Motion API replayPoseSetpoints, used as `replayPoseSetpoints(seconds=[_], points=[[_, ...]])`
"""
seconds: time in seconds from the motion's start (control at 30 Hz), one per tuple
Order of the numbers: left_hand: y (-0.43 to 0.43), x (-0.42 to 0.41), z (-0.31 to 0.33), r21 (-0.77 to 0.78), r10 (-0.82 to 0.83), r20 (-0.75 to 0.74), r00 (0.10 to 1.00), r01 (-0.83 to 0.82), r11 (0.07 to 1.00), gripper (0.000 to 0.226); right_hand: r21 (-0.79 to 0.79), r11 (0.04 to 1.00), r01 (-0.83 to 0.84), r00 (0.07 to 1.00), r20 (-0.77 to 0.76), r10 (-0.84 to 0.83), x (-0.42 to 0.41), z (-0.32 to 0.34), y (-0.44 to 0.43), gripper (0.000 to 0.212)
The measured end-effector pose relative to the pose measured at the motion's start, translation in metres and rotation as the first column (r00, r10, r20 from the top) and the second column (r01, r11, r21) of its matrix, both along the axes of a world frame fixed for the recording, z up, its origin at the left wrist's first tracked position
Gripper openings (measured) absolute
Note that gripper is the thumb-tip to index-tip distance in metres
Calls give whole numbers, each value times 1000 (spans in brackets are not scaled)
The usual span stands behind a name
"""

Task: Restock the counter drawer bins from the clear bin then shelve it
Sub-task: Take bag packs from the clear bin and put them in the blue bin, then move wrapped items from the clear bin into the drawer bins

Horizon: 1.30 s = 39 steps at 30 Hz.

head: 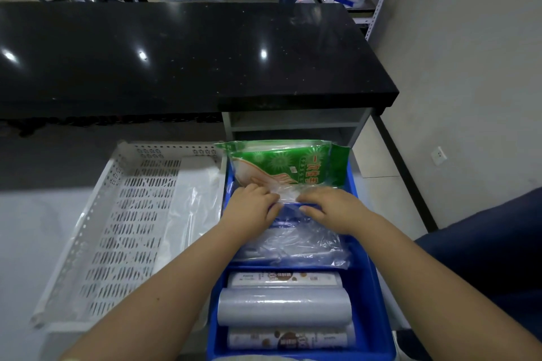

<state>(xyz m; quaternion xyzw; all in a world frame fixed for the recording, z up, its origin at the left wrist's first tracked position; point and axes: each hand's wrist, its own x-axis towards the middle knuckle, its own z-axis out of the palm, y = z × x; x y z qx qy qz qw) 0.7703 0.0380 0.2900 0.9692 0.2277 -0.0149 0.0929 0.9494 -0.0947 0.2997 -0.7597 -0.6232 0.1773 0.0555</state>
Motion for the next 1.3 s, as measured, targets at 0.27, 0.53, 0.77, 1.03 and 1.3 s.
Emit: replayPoseSetpoints(seconds=[0.27, 0.53, 0.77, 1.03, 1.3], points=[[-3, -4, 3, -95, 30, 45, 999, -25, 995, 40, -120, 991, 57, 998, -15, -59, -8, -2, 8, 69], [-7, -4, 10, -149, 49, -40, 998, -54, 987, 36, 20, 992, 123, 992, -25, -123, -2, 16, 0, 42], [3, -13, 47, -97, 198, 264, 944, -179, 979, 34, 321, 945, 66, 993, 73, -94, -19, 42, 5, 32], [2, -81, 76, 18, 440, 332, 834, -472, 882, 32, 309, 917, -251, 965, 150, 213, -86, 67, 56, 36], [-18, -234, 90, 43, 716, 342, 608, -771, 635, 34, 272, 740, -615, 787, 271, 554, -219, 88, 93, 48]])
